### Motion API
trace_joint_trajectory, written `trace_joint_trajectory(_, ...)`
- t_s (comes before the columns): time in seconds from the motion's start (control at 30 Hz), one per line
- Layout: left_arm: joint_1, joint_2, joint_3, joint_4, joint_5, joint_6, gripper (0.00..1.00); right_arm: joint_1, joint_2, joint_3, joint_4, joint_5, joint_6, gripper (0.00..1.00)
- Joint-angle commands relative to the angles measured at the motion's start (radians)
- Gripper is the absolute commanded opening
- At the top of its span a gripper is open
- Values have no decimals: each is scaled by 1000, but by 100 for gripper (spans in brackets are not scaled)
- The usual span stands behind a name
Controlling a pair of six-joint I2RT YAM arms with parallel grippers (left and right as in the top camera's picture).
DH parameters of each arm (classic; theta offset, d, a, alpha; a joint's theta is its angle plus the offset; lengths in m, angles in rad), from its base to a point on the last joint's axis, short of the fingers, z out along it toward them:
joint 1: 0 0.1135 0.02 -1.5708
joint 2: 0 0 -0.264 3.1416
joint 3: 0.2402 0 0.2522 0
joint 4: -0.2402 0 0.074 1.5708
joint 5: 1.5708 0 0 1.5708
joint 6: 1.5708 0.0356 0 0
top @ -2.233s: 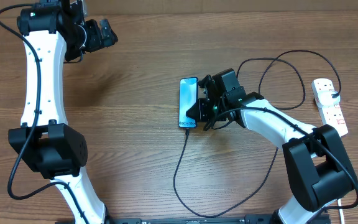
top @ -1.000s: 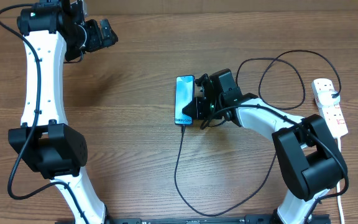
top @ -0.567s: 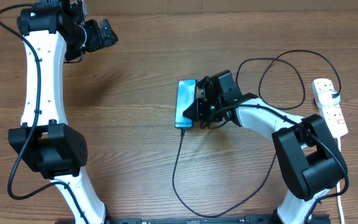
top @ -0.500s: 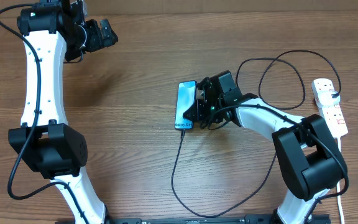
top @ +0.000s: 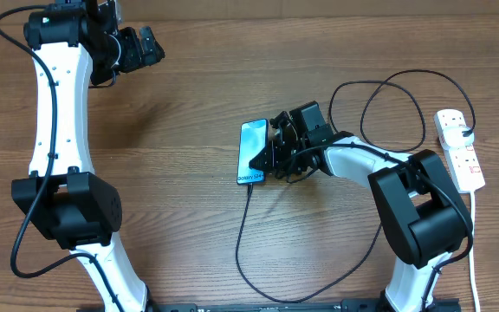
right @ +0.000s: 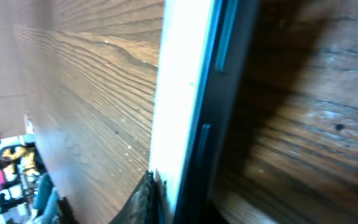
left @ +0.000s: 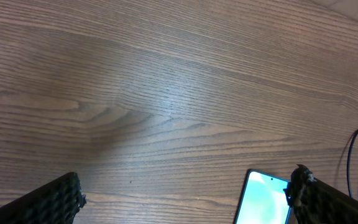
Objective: Plug charger to phone and switch on socket
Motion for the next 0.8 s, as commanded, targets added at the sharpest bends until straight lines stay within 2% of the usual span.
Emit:
trace_joint_trajectory(0.0, -2, -10, 10, 0, 9, -6, 100, 0, 33, -8, -5, 57, -22, 15)
trace_joint_trajectory(0.17, -2, -10, 10, 0, 9, -6, 100, 0, 34, -8, -8, 60, -22, 18)
trace_joint_trajectory(0.37, -2, -10, 10, 0, 10, -6, 100, 0, 34, -8, -6, 74, -22, 35)
trace_joint_trajectory(0.53, -2, -10, 10, 0, 9, -6, 99, 0, 34, -8, 0, 87, -21, 42)
trace_joint_trajectory(0.63, -2, -10, 10, 0, 9, -6, 100, 0, 34, -8, 2, 88, -21, 53)
trace_joint_trajectory(0.77, -2, -10, 10, 0, 9, -6, 100, 0, 34, -8, 2, 120, 2, 57)
